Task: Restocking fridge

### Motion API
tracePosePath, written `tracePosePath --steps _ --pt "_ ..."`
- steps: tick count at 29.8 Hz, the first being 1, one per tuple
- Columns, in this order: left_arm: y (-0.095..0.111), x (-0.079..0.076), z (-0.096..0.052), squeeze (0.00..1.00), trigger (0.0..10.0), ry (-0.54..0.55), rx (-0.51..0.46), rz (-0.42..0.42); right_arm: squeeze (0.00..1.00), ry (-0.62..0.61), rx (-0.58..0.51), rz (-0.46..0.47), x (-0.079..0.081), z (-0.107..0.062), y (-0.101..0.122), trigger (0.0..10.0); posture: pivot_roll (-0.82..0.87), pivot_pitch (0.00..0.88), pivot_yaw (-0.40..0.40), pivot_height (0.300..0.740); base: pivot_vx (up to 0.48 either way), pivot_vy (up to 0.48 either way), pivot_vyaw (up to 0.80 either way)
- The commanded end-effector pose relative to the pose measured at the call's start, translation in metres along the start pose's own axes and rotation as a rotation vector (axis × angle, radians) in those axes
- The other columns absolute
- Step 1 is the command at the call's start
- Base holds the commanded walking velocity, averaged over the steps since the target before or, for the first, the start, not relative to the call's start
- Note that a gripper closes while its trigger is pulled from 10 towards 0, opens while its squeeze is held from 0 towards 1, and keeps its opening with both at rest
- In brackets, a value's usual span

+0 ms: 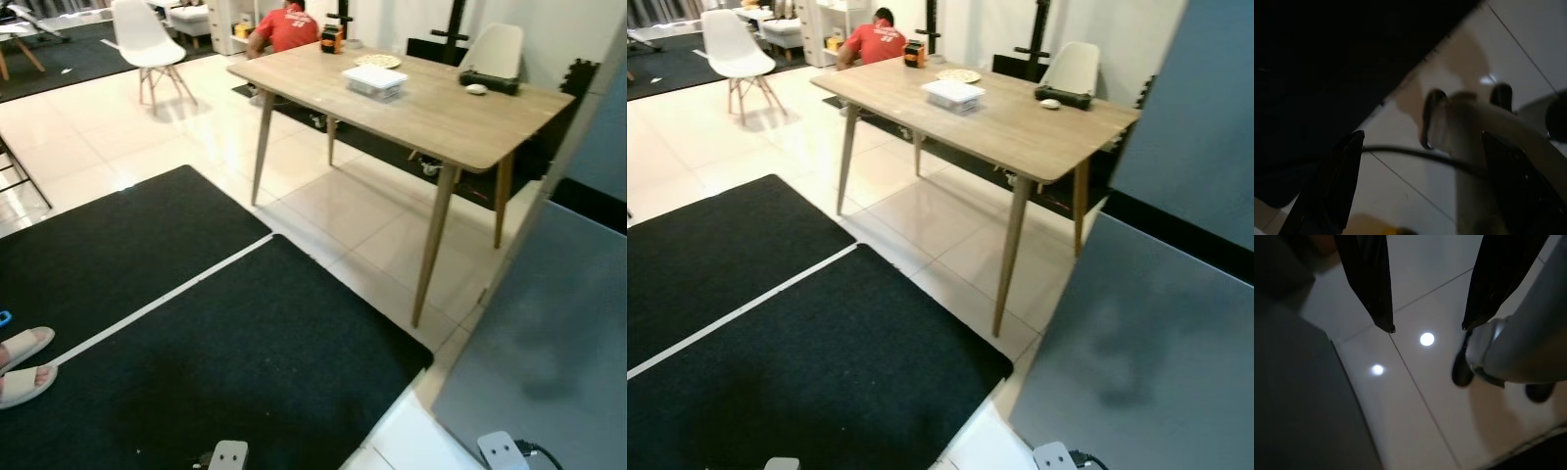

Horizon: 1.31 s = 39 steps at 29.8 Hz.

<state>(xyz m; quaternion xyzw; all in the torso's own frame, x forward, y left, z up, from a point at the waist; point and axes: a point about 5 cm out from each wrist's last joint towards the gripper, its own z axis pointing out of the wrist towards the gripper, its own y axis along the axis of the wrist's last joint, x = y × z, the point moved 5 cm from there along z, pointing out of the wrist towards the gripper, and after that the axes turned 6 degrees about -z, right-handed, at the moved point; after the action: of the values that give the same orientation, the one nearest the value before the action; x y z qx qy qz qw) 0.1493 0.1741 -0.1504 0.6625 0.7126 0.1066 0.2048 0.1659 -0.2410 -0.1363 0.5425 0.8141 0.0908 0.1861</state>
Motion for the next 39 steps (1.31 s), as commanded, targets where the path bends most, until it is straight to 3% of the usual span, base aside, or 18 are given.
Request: tracePosePath --steps 1,15,21,39 --pt "-0.007 0.000 0.000 0.00 10.0 0.001 0.026 0.008 0.00 0.001 0.001 -0.008 0.000 0.000 0.000 10.0 -0.08 0.000 -0.025 0.740 0.000 0.000 0.79" --pt "-0.008 0.002 -0.001 0.00 10.0 0.005 0.039 0.035 0.00 0.019 0.034 -0.027 0.007 -0.001 -0.013 10.0 -0.08 0.000 -0.022 0.740 0.000 0.000 0.78" --pt "-0.007 0.005 -0.001 0.00 10.0 0.018 0.040 0.053 0.00 0.022 0.020 -0.036 0.008 0.000 -0.008 10.0 -0.07 0.000 -0.023 0.740 0.000 0.000 0.00" --pt "-0.011 0.005 -0.002 0.00 10.0 0.016 0.053 0.048 0.00 0.037 0.017 -0.033 0.013 0.000 -0.007 10.0 -0.07 0.000 -0.023 0.740 0.329 0.000 0.00"
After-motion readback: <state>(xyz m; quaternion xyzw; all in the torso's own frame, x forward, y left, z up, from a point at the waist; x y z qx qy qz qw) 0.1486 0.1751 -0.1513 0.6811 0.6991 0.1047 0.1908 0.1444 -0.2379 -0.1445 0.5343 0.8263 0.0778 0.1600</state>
